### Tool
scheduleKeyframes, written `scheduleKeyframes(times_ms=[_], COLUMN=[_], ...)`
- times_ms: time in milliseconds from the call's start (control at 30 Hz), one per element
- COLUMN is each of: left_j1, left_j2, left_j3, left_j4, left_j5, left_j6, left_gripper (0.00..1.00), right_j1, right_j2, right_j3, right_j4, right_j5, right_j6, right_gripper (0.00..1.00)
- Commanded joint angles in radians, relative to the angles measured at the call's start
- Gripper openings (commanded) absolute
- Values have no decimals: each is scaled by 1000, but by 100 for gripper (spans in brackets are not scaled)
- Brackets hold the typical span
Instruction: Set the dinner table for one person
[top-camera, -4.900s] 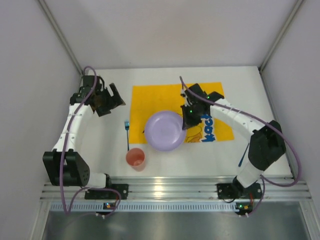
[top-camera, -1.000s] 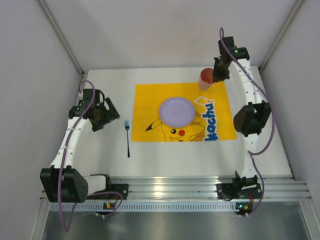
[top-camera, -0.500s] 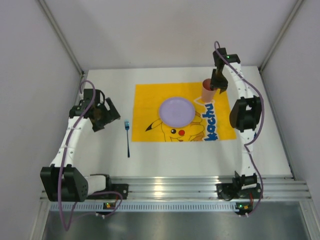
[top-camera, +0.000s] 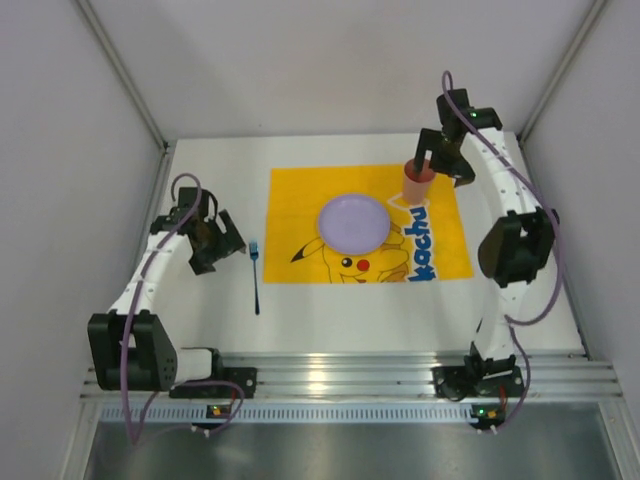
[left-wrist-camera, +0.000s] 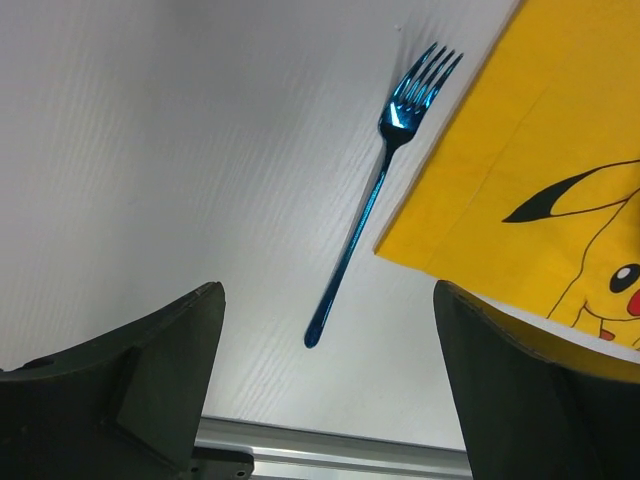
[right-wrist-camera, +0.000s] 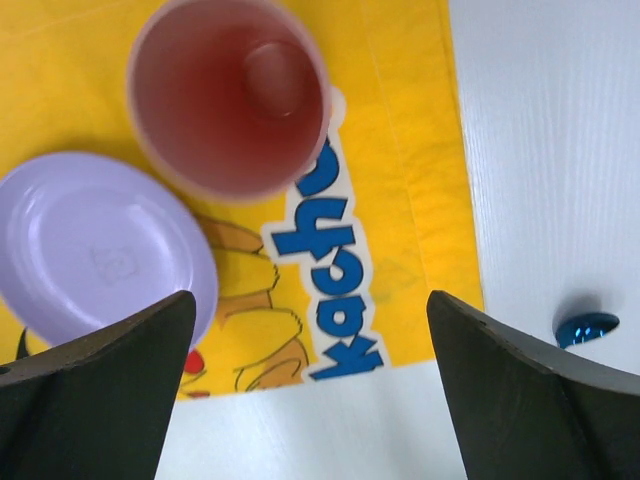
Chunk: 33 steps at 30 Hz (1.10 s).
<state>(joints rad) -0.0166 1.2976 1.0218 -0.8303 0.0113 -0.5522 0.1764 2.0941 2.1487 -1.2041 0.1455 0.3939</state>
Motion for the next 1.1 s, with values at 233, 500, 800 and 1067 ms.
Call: scheduleKeyframes(times_ms=[233, 500, 800, 1067], left_j1=[-141, -146, -155, -171], left_j2=[199, 338, 430, 497], left_j3=[-74, -43, -37, -52], left_j4=[166, 234, 272, 292], left_j5=[-83, -97, -105, -86], left_j6=[-21, 6, 24, 40], left_gripper=[83, 62, 48, 0], right_j1=[186, 196, 195, 195], right_j2=[-522, -681, -663, -622], right_j3=[-435, -720, -722, -696], right_j4=[116, 133, 118, 115], right_j5=[9, 49, 59, 57], right_j6=[19, -7, -21, -44], right_gripper=[100, 100, 100, 100])
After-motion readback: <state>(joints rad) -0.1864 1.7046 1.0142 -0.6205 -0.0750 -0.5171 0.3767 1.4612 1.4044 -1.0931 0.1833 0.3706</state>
